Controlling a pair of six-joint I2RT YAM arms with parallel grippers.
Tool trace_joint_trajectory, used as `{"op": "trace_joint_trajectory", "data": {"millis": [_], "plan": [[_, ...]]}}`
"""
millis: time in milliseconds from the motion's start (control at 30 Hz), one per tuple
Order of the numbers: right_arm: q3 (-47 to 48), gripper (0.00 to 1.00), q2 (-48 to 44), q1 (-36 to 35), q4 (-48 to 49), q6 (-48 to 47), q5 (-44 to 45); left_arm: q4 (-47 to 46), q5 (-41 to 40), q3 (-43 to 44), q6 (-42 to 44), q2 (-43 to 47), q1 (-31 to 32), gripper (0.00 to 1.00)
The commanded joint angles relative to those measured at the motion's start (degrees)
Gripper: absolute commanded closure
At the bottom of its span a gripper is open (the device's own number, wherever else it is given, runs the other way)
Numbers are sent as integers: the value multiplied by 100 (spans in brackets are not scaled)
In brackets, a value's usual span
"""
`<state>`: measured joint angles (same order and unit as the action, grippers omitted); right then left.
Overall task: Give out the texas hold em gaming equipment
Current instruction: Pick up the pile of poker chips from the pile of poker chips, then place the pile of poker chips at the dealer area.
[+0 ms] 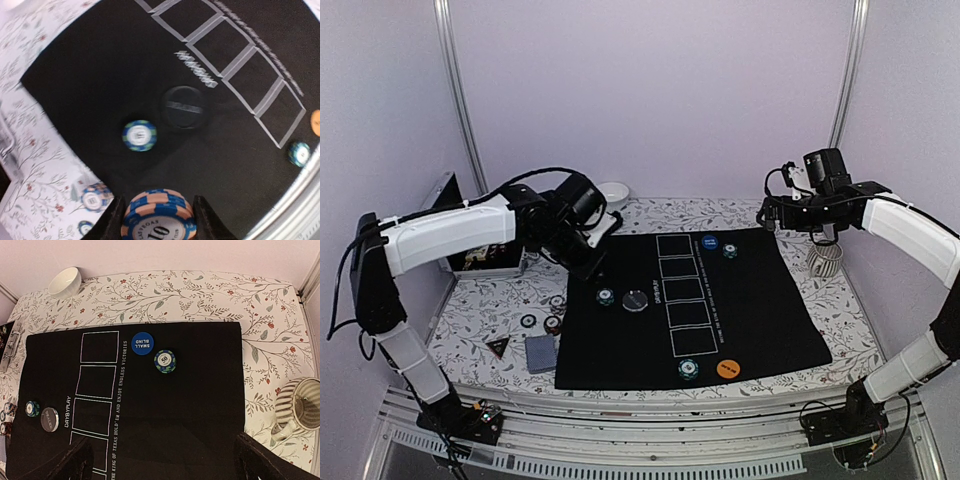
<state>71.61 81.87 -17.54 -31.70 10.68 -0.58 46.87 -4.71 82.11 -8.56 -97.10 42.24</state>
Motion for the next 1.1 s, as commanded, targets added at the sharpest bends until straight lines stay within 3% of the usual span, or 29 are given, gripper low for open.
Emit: {"op": "trace_joint_trajectory", "data": {"millis": [0,267,900,1067], "plan": [[195,1,-101,27,-2,17,-59,145,460,4,442,-170,800,100],[283,1,-132,30,-70,-21,-131,-310,204,-175,409,-1003,999,100],[168,1,-357,29,-147,-24,-70,-1090,130,-668,325,-1811,690,100],[75,1,-412,31,-148,-19,-22,-1109,-23,-859,297,-1860,689,86]]}}
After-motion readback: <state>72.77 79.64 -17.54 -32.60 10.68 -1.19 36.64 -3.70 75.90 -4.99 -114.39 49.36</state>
